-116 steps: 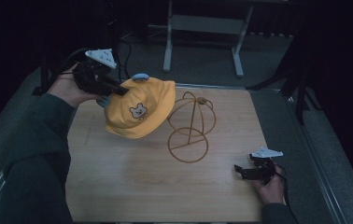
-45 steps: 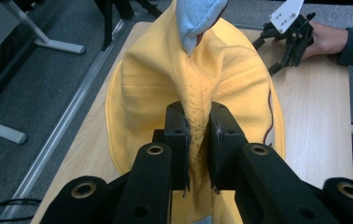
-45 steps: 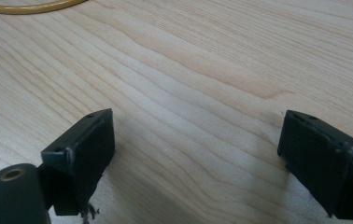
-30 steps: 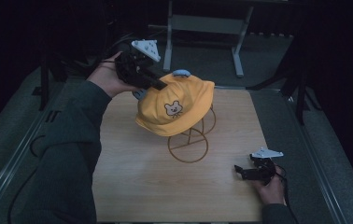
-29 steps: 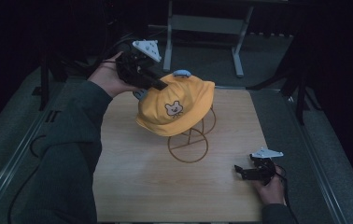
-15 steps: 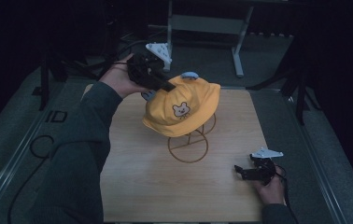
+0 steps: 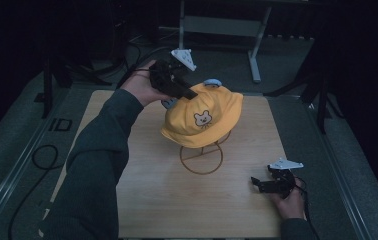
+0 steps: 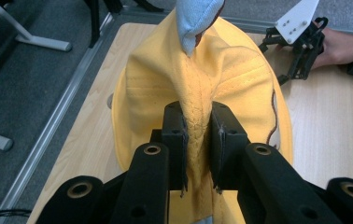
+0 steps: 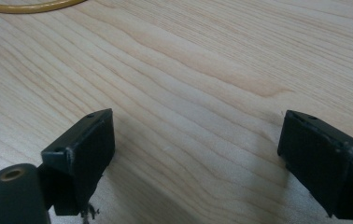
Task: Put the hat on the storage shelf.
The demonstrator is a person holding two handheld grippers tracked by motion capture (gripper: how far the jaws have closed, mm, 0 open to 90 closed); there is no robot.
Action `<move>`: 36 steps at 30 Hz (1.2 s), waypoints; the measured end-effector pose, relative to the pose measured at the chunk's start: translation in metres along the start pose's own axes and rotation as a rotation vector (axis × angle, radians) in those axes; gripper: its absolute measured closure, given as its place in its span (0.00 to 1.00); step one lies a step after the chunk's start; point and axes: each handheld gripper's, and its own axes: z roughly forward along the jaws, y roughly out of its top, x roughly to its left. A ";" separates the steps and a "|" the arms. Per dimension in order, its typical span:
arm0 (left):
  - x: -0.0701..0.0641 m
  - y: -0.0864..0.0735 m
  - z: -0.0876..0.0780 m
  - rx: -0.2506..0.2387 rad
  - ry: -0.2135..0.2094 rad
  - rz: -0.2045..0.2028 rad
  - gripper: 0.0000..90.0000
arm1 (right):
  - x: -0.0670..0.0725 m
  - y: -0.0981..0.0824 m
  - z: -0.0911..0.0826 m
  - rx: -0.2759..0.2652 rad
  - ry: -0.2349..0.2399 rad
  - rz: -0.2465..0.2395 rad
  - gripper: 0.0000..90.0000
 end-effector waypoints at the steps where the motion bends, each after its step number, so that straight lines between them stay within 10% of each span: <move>1: 0.000 0.001 0.003 0.001 -0.005 0.000 0.87 | 0.000 0.000 0.000 0.000 0.000 0.000 0.12; 25: -0.003 0.016 0.042 -0.054 0.054 -0.043 0.81 | 0.000 0.000 0.000 -0.003 -0.001 -0.003 0.12; 36: -0.011 0.018 0.066 -0.003 0.059 -0.036 0.72 | 0.000 0.000 0.000 0.000 0.000 0.004 0.12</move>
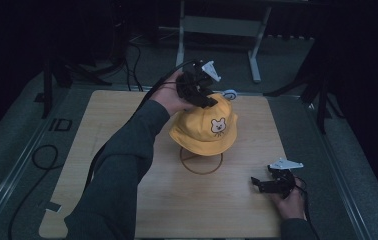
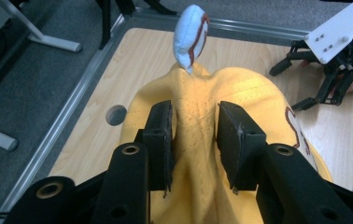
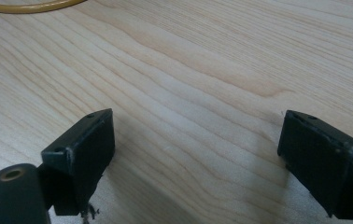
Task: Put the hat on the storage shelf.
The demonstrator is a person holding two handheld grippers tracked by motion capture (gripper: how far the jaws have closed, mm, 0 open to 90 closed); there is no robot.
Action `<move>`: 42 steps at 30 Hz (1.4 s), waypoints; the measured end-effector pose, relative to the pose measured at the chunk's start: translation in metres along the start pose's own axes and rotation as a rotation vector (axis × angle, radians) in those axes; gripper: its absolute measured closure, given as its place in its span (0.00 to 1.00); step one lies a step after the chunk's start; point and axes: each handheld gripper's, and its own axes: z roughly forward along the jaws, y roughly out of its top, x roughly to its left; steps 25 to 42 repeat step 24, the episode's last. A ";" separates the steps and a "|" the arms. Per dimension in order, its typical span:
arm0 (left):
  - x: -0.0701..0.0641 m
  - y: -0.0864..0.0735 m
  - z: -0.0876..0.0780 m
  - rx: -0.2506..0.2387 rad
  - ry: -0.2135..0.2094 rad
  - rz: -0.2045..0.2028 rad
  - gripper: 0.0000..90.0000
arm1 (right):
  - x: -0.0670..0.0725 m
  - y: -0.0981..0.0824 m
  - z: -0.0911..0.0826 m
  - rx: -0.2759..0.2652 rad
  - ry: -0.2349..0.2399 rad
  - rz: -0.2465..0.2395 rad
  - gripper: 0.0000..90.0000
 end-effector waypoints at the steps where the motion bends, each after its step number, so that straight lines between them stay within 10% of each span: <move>1: 0.000 0.000 0.001 0.003 -0.001 0.001 0.71 | 0.000 0.000 0.000 0.000 0.000 0.000 0.12; 15: 0.005 -0.009 -0.005 -0.065 0.028 -0.075 0.35 | 0.000 0.000 0.000 0.000 0.000 0.000 0.12; 23: 0.016 -0.027 -0.039 -0.145 0.007 -0.141 0.37 | 0.000 0.000 0.000 -0.003 -0.001 -0.001 0.12; 42: 0.016 -0.027 -0.039 -0.145 0.007 -0.141 0.39 | 0.000 0.000 0.000 -0.003 0.000 -0.001 0.12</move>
